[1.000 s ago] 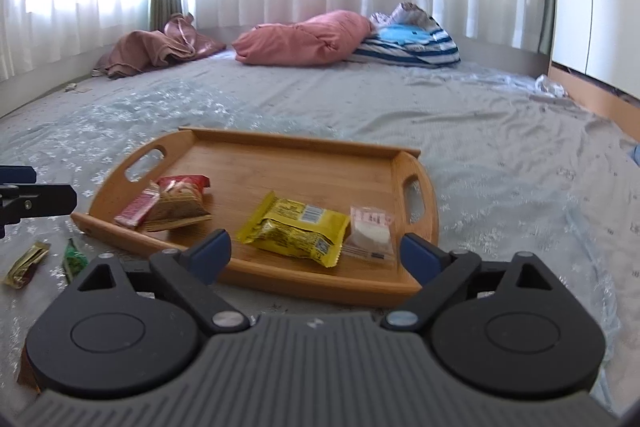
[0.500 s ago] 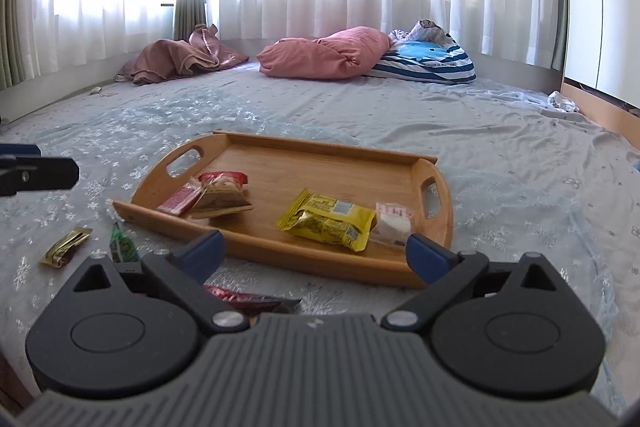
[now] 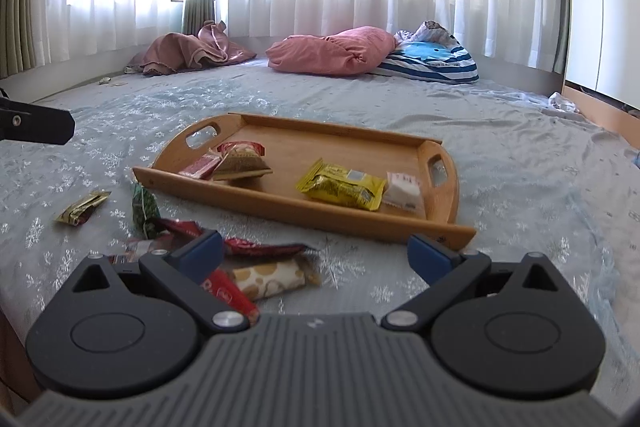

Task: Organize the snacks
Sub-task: 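Withdraw both tools from the tray back toward the snack pile, then grasp the brown almond packet with the left tool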

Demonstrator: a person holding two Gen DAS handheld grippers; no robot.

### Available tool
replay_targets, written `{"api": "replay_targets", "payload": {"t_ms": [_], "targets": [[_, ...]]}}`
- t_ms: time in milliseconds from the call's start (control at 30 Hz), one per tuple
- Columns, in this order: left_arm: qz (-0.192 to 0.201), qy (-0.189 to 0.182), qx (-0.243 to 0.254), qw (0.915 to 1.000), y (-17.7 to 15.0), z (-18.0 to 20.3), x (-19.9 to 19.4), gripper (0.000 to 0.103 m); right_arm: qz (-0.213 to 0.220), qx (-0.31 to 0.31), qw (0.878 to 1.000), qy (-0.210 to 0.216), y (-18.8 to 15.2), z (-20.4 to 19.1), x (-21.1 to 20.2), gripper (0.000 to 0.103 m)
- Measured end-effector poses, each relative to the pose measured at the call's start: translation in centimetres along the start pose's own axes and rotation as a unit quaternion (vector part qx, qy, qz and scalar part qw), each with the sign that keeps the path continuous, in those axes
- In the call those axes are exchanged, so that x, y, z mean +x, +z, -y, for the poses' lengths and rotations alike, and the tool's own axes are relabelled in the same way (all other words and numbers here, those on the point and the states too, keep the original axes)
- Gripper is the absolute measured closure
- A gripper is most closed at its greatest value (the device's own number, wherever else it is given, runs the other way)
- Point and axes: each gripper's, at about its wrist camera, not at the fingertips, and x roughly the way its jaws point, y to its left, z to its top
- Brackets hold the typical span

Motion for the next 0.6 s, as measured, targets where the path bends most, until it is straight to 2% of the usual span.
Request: {"api": "replay_targets", "payload": {"t_ms": [67, 233, 600], "targets": [[-0.003, -0.004, -0.004, 1.0, -0.5, 0.0, -0.2, 0.004, 0.005, -0.001, 1.0, -0.002, -0.5, -0.1, -0.4, 0.0], [-0.018, 0.015, -0.001, 0.9997, -2.0, 0.1, 0.2, 0.004, 0.016, -0.002, 1.0, -0.005, -1.6, -0.6, -1.3, 0.0], [-0.078, -0.006, -0.058, 0.9952, -4.5, 0.8, 2.9, 0.003, 0.015, -0.025, 1.0, -0.006, -3.8, -2.4, -2.1, 0.0]]}}
